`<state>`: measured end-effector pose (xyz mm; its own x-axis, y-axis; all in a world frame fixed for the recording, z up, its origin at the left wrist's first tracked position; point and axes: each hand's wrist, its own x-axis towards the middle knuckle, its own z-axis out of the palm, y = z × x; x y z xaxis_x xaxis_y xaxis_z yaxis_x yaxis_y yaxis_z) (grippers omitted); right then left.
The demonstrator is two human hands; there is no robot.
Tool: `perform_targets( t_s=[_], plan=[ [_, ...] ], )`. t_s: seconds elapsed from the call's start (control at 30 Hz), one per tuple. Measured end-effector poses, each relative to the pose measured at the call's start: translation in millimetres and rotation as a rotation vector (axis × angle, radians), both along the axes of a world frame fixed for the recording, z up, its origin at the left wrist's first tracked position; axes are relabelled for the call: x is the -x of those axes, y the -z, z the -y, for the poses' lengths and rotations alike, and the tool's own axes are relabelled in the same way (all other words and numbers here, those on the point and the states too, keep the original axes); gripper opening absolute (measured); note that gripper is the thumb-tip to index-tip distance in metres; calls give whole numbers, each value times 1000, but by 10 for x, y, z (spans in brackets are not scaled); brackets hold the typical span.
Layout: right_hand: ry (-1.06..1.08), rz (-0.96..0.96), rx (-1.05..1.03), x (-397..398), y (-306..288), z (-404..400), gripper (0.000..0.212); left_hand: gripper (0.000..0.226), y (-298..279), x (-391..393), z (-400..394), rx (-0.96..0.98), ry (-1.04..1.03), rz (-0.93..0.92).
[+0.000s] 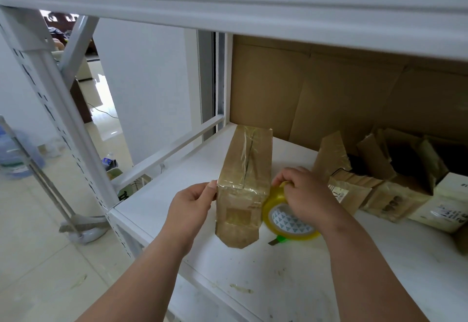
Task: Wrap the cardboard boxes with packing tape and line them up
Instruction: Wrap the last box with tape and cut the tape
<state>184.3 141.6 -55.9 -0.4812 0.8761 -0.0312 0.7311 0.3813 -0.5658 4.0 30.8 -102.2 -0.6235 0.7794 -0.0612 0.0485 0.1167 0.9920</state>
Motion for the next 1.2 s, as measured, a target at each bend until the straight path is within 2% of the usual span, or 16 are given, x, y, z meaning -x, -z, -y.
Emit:
perform_targets(
  t_s=[0.1, 0.23, 0.37, 0.5, 0.7, 0.8, 0.87, 1.0, 1.2],
  plan=[
    [8, 59, -39, 32, 18, 45, 15, 19, 16, 48, 32, -8, 70, -60],
    [-18, 167, -90, 66, 17, 95, 37, 10, 93, 123, -4, 15, 36, -248],
    [1, 259, -184, 114, 18, 136, 41, 15, 82, 71, -34, 48, -58, -483],
    [47, 308, -286, 167, 55, 180, 42, 18, 49, 8, -44, 104, -50, -661],
    [-5, 314, -220, 136, 42, 171, 42, 29, 53, -51, -47, 149, -67, -651],
    [-21, 318, -138, 137, -13, 169, 65, 46, 9, -61, -74, 199, -57, -691],
    [21, 340, -177, 182, 10, 175, 72, 48, -14, -56, -99, 241, -61, -715],
    [86, 333, -261, 236, 92, 170, 54, 41, -10, -33, -121, 234, -85, -646],
    [1, 305, -185, 130, 32, 156, 36, 31, 35, 13, -88, 187, -67, -575]
  ],
)
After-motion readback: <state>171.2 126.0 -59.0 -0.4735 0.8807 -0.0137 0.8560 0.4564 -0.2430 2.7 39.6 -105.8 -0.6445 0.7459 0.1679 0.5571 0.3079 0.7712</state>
